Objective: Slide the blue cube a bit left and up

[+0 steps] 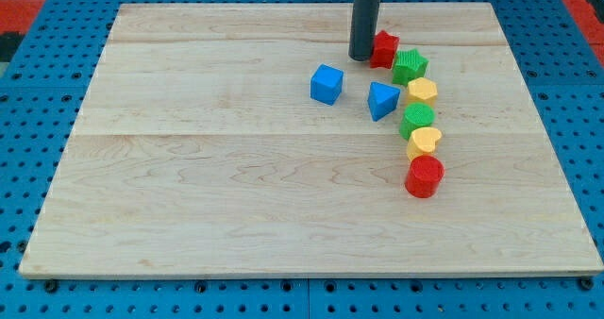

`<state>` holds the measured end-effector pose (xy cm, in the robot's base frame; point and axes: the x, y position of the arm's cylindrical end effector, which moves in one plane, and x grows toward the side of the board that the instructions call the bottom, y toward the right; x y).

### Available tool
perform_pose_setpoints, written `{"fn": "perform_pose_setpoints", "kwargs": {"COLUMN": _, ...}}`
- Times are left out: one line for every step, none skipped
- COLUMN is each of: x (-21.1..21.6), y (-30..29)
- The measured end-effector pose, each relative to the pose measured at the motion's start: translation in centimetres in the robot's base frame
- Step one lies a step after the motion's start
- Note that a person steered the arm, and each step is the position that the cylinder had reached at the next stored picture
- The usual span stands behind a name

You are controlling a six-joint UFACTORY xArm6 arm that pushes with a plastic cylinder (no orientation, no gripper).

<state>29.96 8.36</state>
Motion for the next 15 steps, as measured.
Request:
{"fn": "perform_pose_setpoints", "kwargs": {"x": -1.8, "y": 1.8}}
{"fn": "perform_pose_setpoints", "kwargs": {"x": -3.6, "y": 1.6}}
{"fn": "perform_pose_setpoints", "kwargs": {"x": 1.1, "y": -1.4}}
{"fn": "perform_pose_setpoints", "kwargs": {"x": 4.7, "y": -7.4}}
{"fn": "perform_pose_setpoints", "kwargs": {"x": 6.8, "y": -18.6}}
{"fn": "perform_pose_setpoints", "kwargs": {"x": 11.5, "y": -18.1}}
{"fn": "perform_pose_setpoints", "kwargs": {"x": 13.1, "y": -15.2}}
{"fn": "perform_pose_setpoints", "kwargs": {"x": 12.4, "y": -5.3}}
{"fn": "perform_pose_setpoints", "kwargs": {"x": 8.3, "y": -8.4}}
{"fn": "perform_pose_setpoints", "kwargs": {"x": 9.0, "y": -9.2}}
{"fn": "perform_pose_setpoints", "kwargs": {"x": 12.2, "y": -9.4}}
{"fn": "perform_pose_setpoints", "kwargs": {"x": 12.4, "y": -11.1}}
{"fn": "perform_pose_setpoints", "kwargs": {"x": 12.2, "y": -11.2}}
{"fn": "perform_pose_setpoints", "kwargs": {"x": 10.3, "y": -11.0}}
{"fn": "perform_pose_setpoints", "kwargs": {"x": 5.9, "y": -10.7}}
